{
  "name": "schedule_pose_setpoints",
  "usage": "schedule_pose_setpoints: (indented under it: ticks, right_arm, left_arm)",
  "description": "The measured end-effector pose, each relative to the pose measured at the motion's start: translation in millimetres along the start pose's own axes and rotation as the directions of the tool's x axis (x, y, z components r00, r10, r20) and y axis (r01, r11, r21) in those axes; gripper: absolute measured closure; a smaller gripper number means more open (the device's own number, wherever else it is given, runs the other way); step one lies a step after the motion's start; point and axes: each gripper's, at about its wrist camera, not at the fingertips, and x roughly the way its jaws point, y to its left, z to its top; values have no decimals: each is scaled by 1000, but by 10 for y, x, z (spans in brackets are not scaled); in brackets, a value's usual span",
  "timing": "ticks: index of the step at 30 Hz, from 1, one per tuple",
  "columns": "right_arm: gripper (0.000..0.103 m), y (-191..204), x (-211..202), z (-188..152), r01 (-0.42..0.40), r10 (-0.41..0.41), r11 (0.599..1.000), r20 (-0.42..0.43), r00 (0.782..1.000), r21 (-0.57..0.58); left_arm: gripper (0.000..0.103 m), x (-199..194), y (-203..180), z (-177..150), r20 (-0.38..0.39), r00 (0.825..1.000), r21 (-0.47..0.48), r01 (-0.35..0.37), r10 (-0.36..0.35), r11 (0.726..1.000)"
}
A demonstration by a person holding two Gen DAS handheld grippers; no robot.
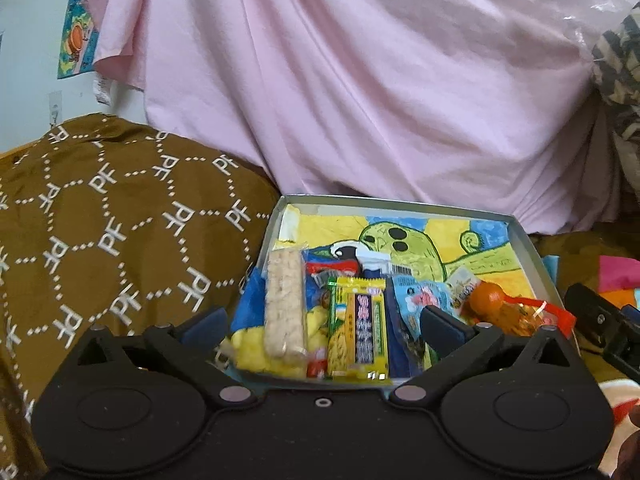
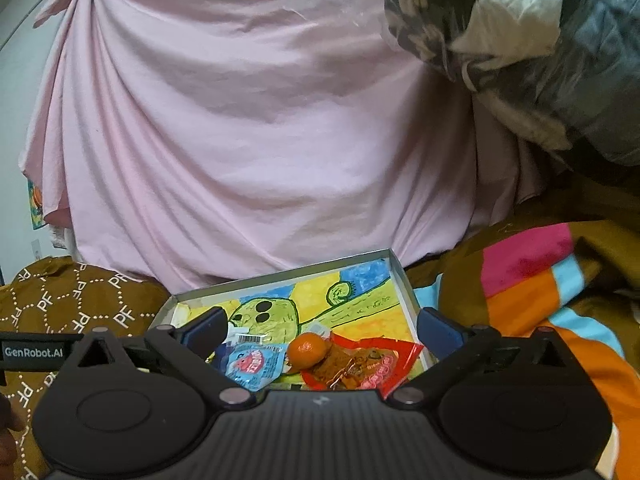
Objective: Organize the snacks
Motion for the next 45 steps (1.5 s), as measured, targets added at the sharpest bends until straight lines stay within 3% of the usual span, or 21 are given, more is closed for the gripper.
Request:
schedule_pose_setpoints:
  ticks: [9,24,45]
  right_arm:
    - [0,123,-412,-57,24,-24,999,-15,1000,-26]
    - [0,443,-1017,-296,-6,2,995,-45,999,-97]
    - [0,600,-1514,-575,-14,5,995,-95,995,-94]
  left_arm:
    - [1,-399,156,-178,1,1000,-9,-21,21,1000]
    - [1,-996,351,-544,40,998,-2,-49,49,999]
    - [1,-1541,634,-943,45,998,9,-49,49,999]
